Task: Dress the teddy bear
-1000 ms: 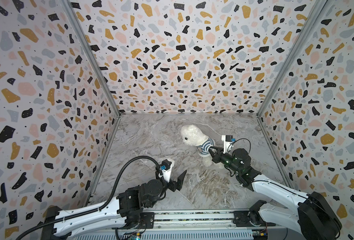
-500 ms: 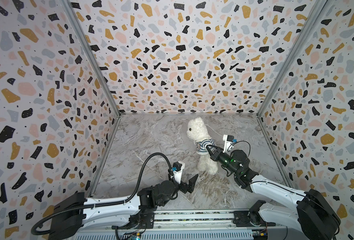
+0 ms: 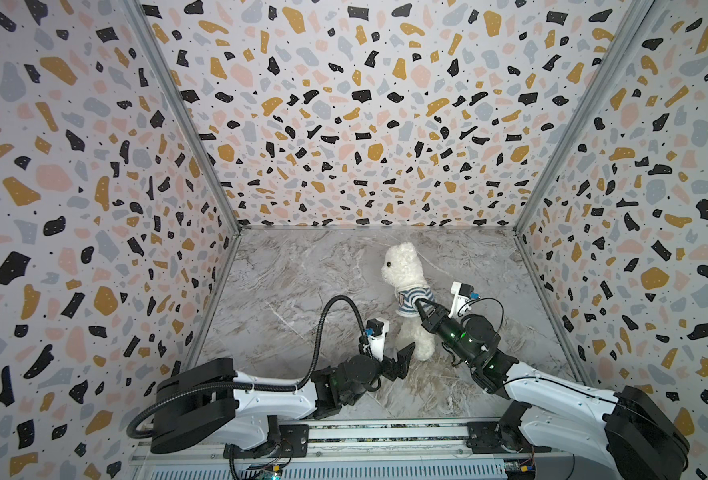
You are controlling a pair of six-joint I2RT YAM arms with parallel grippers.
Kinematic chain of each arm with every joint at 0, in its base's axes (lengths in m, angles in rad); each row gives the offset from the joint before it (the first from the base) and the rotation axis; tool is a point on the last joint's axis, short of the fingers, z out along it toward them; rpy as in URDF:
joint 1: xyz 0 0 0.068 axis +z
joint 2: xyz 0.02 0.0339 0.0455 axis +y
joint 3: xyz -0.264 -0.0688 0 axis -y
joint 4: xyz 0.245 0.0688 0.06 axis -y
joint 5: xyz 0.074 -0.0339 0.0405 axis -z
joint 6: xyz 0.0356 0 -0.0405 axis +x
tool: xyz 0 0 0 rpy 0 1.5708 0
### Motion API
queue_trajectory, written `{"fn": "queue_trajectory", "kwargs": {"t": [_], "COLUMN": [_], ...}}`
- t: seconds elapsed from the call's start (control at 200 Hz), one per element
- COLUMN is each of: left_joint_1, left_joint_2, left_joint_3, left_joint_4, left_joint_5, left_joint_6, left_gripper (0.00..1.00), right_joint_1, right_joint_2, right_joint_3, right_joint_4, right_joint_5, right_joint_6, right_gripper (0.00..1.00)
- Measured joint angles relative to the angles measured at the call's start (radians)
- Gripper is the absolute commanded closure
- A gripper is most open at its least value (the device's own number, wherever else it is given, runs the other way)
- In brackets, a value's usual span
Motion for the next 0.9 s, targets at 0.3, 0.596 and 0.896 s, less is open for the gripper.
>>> {"fn": "queue_trajectory", "kwargs": {"t": [0.3, 0.596, 0.896], "left_joint_1": [0.044, 0.108, 0.145], "left_joint_2": [0.095, 0.043, -0.059], "left_joint_3": [0.0, -0.059, -0.094], "left_joint_4": [0.053, 0.055, 0.01], "left_joint_5": [-0.017, -0.041, -0.035], "left_joint_6": [-0.031, -0.058, -0.057], "left_gripper": [0.44, 0.61, 0.62], "right_joint_1": [0.054, 0.126, 0.153], "right_joint_2": [-0.063, -0.17, -0.307], "right_joint_3": [-0.05, -0.082, -0.169], "right_joint_4": [0.015, 0.006, -0.039], "right_joint_5": [0.035, 0.063, 0.08], "right_joint_6": [0.073, 0.119, 0.183], "right_gripper": [1.0, 1.0, 1.0]}}
